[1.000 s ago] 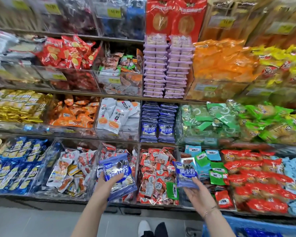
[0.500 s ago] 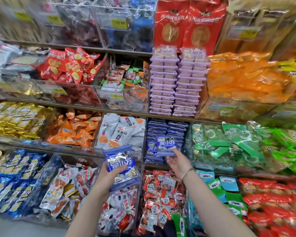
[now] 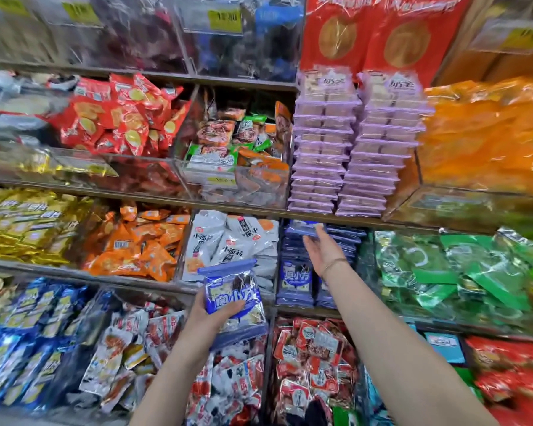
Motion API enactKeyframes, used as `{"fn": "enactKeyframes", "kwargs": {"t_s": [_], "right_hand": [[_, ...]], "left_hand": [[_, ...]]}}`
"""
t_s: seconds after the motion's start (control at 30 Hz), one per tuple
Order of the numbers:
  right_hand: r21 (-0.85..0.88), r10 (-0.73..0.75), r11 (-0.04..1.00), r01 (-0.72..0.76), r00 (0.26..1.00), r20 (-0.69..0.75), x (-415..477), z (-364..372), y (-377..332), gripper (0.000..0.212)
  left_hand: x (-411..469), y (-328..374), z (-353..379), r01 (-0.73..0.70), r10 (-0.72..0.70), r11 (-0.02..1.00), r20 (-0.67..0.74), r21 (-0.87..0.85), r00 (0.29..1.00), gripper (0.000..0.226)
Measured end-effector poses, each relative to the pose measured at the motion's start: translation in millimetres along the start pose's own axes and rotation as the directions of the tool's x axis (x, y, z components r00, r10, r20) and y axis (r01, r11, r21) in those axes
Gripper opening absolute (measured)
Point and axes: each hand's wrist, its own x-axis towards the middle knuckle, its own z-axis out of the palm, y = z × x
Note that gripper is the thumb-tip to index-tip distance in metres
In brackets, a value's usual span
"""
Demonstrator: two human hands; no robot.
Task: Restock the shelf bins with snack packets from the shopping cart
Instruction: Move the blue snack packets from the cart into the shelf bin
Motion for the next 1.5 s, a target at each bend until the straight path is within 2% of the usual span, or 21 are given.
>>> {"fn": "enactKeyframes", "kwargs": {"t_s": [0.1,0.2,0.33,0.5,0.6,0.67,0.73,0.83,0.93,0.97,1.03,1.13,1.23,1.3,1.4,1.5], "right_hand": [[0.107,0.023,0.994,-0.025,1.0,0.015,2,1,4,0.049],[0.188,0.068,0.981,-0.056,0.996,-0.059,4,-2,9,0.045],[0.17,0.087,0.983,-0.066,0.99,-0.115,10,10,6,0.04],[0.047,0.132,0.991,-0.127,0.979,-0.154,17,30,-3,0.034],[-0.025,0.144,0.988,-0.15,0.975,-0.168,16,29,-5,0.03],[-0.086,0.183,0.977,-0.195,0.974,-0.135,7,18,-6,0.021],[-0.209,0.217,0.953,-0.219,0.976,-0.036,-12,3,-4,0.014],[-0.487,0.208,0.868,-0.099,0.962,0.176,-53,-28,10,0.033],[-0.621,0.266,0.783,0.01,0.898,0.35,-98,-50,24,0.042],[-0.66,0.266,0.749,0.049,0.89,0.369,-108,-54,27,0.043],[-0.729,0.176,0.669,0.147,0.921,0.347,-117,-62,29,0.042],[-0.771,0.051,0.594,0.229,0.946,0.321,-119,-66,28,0.03],[-0.742,0.009,0.629,0.234,0.952,0.307,-116,-70,29,0.03],[-0.69,-0.002,0.7,0.183,0.967,0.254,-110,-76,29,0.028],[-0.469,-0.025,0.879,0.085,0.991,0.134,-94,-83,19,0.014],[-0.357,-0.112,0.928,0.104,0.994,-0.001,-71,-83,-6,0.009]], "left_hand": [[5,-2,-1,0.025,-0.025,0.999,-0.006,0.023,1.0,0.111],[6,-1,0,0.018,-0.017,0.999,-0.012,0.03,1.0,0.101],[2,5,2,0.043,-0.043,0.999,0.043,0.016,0.998,0.094],[0,1,4,0.029,-0.029,1.0,0.011,0.009,0.999,0.097],[1,-1,9,0.041,-0.042,0.999,0.052,0.02,0.998,0.109],[3,-3,13,0.061,-0.063,0.998,0.071,0.035,0.995,0.109],[6,-5,18,0.063,-0.067,0.997,0.096,0.051,0.993,0.107],[9,-4,31,0.03,-0.04,0.996,0.12,0.084,0.992,0.104],[16,-9,48,0.013,-0.024,0.994,0.097,0.107,0.995,0.11],[18,-10,54,0.004,-0.016,0.992,0.092,0.13,0.996,0.11],[16,-12,65,-0.009,-0.008,0.985,0.096,0.172,0.995,0.11],[17,-15,77,-0.019,0.005,0.987,0.091,0.161,0.996,0.106],[20,-14,83,0.028,-0.042,0.987,0.085,0.161,0.995,0.121],[20,-11,82,0.06,-0.074,0.986,0.086,0.155,0.994,0.131],[23,-11,73,0.096,-0.104,0.988,0.063,0.118,0.993,0.129],[25,-13,64,0.116,-0.12,0.991,0.05,0.072,0.992,0.133]]}}
